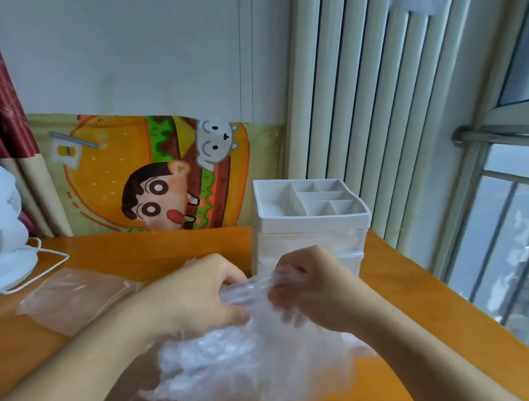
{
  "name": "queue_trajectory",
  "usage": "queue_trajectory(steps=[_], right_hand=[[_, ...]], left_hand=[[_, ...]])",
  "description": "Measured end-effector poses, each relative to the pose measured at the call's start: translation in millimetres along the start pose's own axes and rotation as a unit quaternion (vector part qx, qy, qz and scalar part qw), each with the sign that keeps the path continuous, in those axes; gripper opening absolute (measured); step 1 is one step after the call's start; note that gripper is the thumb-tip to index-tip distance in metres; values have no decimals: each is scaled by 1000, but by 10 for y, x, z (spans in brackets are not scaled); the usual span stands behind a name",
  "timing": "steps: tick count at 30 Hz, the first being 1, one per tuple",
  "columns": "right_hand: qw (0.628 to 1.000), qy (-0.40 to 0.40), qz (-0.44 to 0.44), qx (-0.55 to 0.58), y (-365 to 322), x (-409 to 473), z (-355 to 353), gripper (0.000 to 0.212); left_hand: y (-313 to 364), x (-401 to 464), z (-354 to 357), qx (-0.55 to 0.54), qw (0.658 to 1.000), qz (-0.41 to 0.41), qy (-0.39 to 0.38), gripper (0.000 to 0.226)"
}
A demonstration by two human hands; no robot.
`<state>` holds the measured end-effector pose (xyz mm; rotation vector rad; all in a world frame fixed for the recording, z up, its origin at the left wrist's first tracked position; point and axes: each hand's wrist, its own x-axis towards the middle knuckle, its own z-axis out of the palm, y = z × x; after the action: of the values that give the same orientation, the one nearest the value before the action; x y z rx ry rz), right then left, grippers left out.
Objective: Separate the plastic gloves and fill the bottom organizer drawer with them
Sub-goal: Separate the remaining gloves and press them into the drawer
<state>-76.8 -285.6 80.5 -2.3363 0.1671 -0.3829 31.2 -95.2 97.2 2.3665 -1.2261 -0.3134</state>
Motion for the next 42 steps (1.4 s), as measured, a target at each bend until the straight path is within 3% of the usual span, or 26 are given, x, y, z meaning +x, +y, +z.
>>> queue_trajectory(steps=[3, 7, 12, 15, 17, 19, 20, 22, 25, 28, 31, 37, 42], right_hand=[[997, 6, 9, 73, 125, -80, -223, 12], [999, -12, 31, 36, 340, -140, -382, 10], [992, 68, 44, 100, 499, -197, -517, 13], [989, 92, 51, 104, 597, -146, -564, 11], [985, 119, 61, 105, 684, -72, -586, 12], [982, 142, 67, 103, 793, 20, -582, 21], [982, 150, 68, 93, 845, 64, -561, 28], [983, 161, 68, 56, 959, 136, -487, 38], [983, 167, 78, -5, 1144, 194, -374, 30], [981, 163, 83, -58, 1325, 213, -289, 33], [977, 144, 80, -136, 1509, 245, -194, 36], [945, 108, 72, -299, 1486, 245, -118, 23], [915, 108, 66, -382, 1411, 258, -165, 29]], left_hand=[[160, 152, -20, 21, 999, 2, 31, 16], [321, 369, -5, 58, 997, 13, 39, 31], [514, 566, 42, 53, 998, 23, 31, 16], [615, 672, 87, 76, 996, -2, 53, 20], [675, 686, 164, 161, 980, 3, 114, 38], [753, 662, 311, 239, 926, 135, 261, 42], [809, 626, 403, 231, 902, 210, 299, 36], [887, 613, 657, 197, 911, 255, 258, 32], [748, 763, 1070, 159, 973, 97, 134, 27], [500, 949, 1272, 124, 989, 4, 79, 20], [419, 1058, 1321, 109, 992, -33, 54, 15], [455, 1186, 1342, 103, 985, -105, -85, 55], [356, 1407, 1447, 103, 981, -98, -132, 81]])
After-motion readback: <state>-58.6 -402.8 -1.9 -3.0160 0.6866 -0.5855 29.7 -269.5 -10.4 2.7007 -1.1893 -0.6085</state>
